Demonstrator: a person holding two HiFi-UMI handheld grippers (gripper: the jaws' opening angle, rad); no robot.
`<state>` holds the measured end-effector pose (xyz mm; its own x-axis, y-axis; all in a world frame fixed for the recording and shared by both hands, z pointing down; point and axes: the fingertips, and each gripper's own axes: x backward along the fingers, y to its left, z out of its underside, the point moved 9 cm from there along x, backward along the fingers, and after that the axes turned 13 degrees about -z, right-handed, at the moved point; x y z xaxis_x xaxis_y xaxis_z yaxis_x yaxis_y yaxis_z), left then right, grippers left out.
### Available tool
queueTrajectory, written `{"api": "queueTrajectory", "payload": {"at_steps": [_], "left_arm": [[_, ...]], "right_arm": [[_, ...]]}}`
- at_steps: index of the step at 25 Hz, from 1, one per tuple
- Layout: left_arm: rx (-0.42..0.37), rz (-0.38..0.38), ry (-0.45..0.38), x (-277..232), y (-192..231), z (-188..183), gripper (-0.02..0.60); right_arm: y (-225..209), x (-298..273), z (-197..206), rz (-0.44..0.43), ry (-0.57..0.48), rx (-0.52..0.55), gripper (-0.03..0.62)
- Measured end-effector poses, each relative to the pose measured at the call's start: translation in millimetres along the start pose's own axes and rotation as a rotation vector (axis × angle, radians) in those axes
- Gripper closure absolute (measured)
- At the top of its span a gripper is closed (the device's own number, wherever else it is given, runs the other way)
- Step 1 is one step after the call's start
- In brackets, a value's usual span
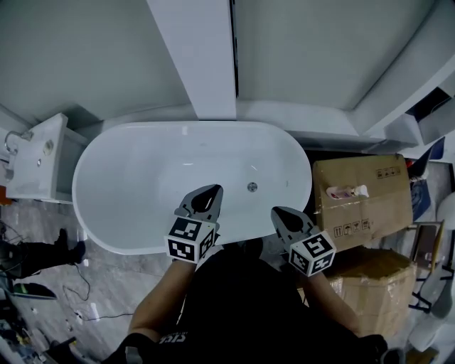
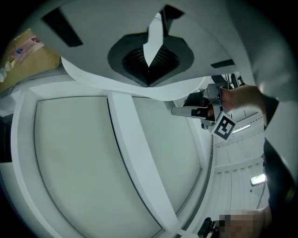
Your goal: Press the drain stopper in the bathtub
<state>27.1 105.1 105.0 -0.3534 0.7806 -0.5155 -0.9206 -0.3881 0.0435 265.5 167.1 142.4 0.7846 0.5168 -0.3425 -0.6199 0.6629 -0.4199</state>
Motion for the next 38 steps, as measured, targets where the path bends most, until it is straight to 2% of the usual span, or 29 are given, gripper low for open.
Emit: {"api": "queueTrajectory", "payload": {"at_steps": [5,9,13,18,22,25,27,28,29,30,33,38], "left_arm": [[0.013,0.017,0.017,-25.5,22.3,1.6,0.568],[0.044,0.051,0.034,-46.6,51.9,11.8,0.568],[0.059,0.072,0.075,-73.1,76.8,30.7,0.568],[0.110,0.080,0.114,-93.9,85.3,48.8,0.568],[0.113,0.064,0.148,-115.9,87.1,66.9,0.568],[0.106,0.037,0.204,-131.9,92.4,94.1,0.568],[0.116,0.018,0.232,-150.1,94.0,111.4,0.568],[0.123,0.009,0.237,-160.2,94.4,118.6,0.568],[0.133,0.001,0.239,-169.9,94.6,125.7,0.568],[0.145,-0.006,0.242,-179.4,94.7,133.3,0.568],[0.169,-0.013,0.256,-208.7,96.3,159.2,0.568],[0.152,0.004,0.301,-253.0,101.0,215.3,0.568]], "right_arm": [[-9.1,-33.2,-5.9,-0.002,0.055,-0.009,0.580],[-16.9,-70.1,-7.9,0.037,0.137,0.008,0.572],[-25.3,-105.3,-6.2,0.044,0.179,0.006,0.522],[-35.7,-133.2,5.7,0.026,0.237,-0.022,0.435],[-64.3,-148.6,21.1,0.045,0.246,-0.035,0.387],[-88.7,-165.5,46.1,0.033,0.276,-0.061,0.372],[-108.3,-175.9,59.7,0.015,0.302,-0.057,0.375],[-117.4,-180.3,65.4,0.007,0.309,-0.047,0.411],[-126.0,-184.5,71.5,0.000,0.313,-0.036,0.521],[-134.8,-189.1,78.6,-0.005,0.316,-0.030,0.580],[-164.0,-208.4,106.0,-0.007,0.329,-0.049,0.582],[-201.3,-246.1,157.9,-0.012,0.358,-0.069,0.580]]}}
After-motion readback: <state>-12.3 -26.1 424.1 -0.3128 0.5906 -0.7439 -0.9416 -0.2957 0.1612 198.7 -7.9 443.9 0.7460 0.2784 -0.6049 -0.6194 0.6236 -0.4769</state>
